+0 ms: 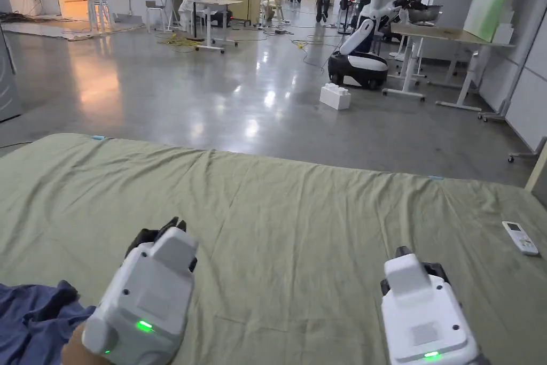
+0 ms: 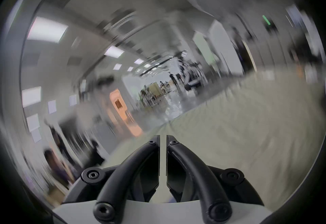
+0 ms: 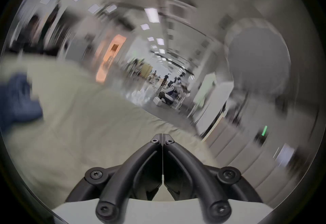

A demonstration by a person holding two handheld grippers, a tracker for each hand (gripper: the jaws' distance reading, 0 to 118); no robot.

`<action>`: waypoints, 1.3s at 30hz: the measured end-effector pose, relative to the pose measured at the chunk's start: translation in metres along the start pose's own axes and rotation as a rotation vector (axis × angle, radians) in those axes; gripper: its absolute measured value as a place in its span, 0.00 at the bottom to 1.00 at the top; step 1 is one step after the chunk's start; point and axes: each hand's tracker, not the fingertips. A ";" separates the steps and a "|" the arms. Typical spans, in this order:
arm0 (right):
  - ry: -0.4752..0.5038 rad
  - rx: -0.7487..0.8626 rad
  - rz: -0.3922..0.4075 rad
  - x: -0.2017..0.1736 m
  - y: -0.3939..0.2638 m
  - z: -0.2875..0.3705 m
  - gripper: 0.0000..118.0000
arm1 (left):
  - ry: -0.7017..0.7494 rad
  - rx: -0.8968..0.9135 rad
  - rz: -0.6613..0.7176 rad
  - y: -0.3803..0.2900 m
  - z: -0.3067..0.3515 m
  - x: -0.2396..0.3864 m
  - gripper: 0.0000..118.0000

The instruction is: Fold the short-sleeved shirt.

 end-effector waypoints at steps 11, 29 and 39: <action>0.013 0.025 0.179 0.001 0.010 0.020 0.01 | -0.020 -0.018 -0.003 0.011 0.010 -0.006 0.06; -0.049 -0.126 -0.824 0.026 -0.015 0.006 0.01 | -0.015 0.005 0.891 -0.012 -0.005 -0.037 0.06; -0.008 -0.107 -0.771 0.017 -0.007 0.010 0.01 | -0.041 -0.143 0.777 -0.017 0.013 -0.057 0.06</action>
